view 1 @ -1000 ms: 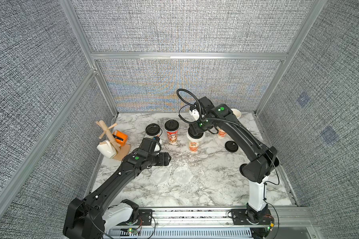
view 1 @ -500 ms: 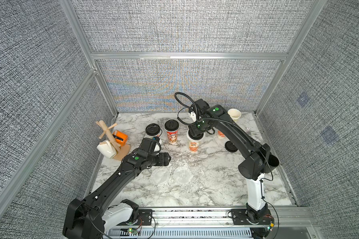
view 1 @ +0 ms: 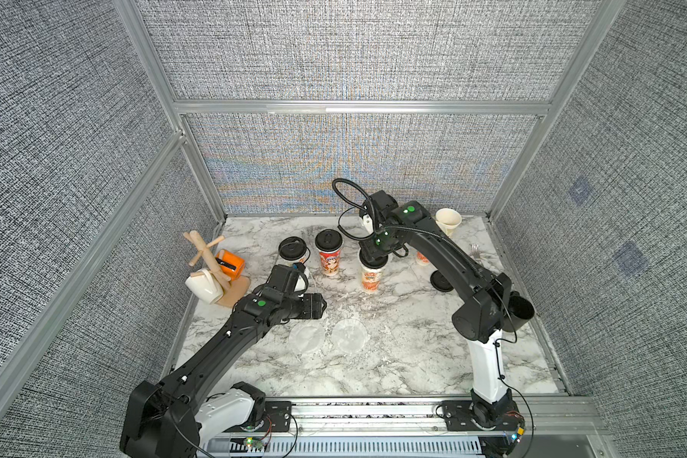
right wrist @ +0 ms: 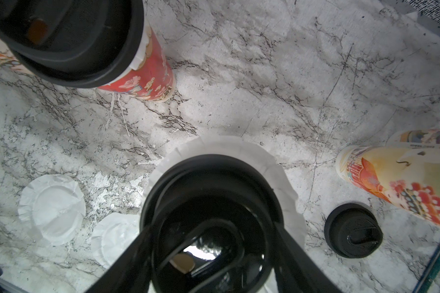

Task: Put the leak-proof paper on the milk tea cups
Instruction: Place the cup lid on the cup.

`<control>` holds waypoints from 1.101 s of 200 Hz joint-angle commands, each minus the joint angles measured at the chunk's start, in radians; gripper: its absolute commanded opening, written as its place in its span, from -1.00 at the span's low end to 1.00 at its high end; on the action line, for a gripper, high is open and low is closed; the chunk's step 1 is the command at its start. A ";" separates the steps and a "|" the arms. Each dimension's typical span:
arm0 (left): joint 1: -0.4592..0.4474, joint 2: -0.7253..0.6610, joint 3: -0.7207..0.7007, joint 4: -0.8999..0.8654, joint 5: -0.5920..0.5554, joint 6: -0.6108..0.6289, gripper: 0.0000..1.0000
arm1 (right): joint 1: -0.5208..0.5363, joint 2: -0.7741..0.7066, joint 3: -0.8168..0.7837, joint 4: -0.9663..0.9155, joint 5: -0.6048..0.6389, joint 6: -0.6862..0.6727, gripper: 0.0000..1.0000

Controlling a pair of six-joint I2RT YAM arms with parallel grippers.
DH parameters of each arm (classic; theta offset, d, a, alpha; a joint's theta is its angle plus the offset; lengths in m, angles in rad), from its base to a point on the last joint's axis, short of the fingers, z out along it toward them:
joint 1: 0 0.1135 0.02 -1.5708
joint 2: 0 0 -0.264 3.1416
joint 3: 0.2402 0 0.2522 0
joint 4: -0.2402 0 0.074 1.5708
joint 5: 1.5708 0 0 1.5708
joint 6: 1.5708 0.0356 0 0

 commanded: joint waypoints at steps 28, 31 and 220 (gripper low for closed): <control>0.001 -0.001 0.003 0.001 -0.004 0.009 0.63 | 0.009 -0.001 -0.012 -0.010 -0.008 -0.007 0.27; 0.002 -0.001 0.003 0.000 -0.004 0.009 0.63 | 0.010 -0.002 -0.012 -0.011 -0.008 -0.008 0.27; 0.002 -0.005 0.000 0.000 -0.004 0.011 0.63 | 0.013 0.014 0.017 -0.029 0.053 0.011 0.33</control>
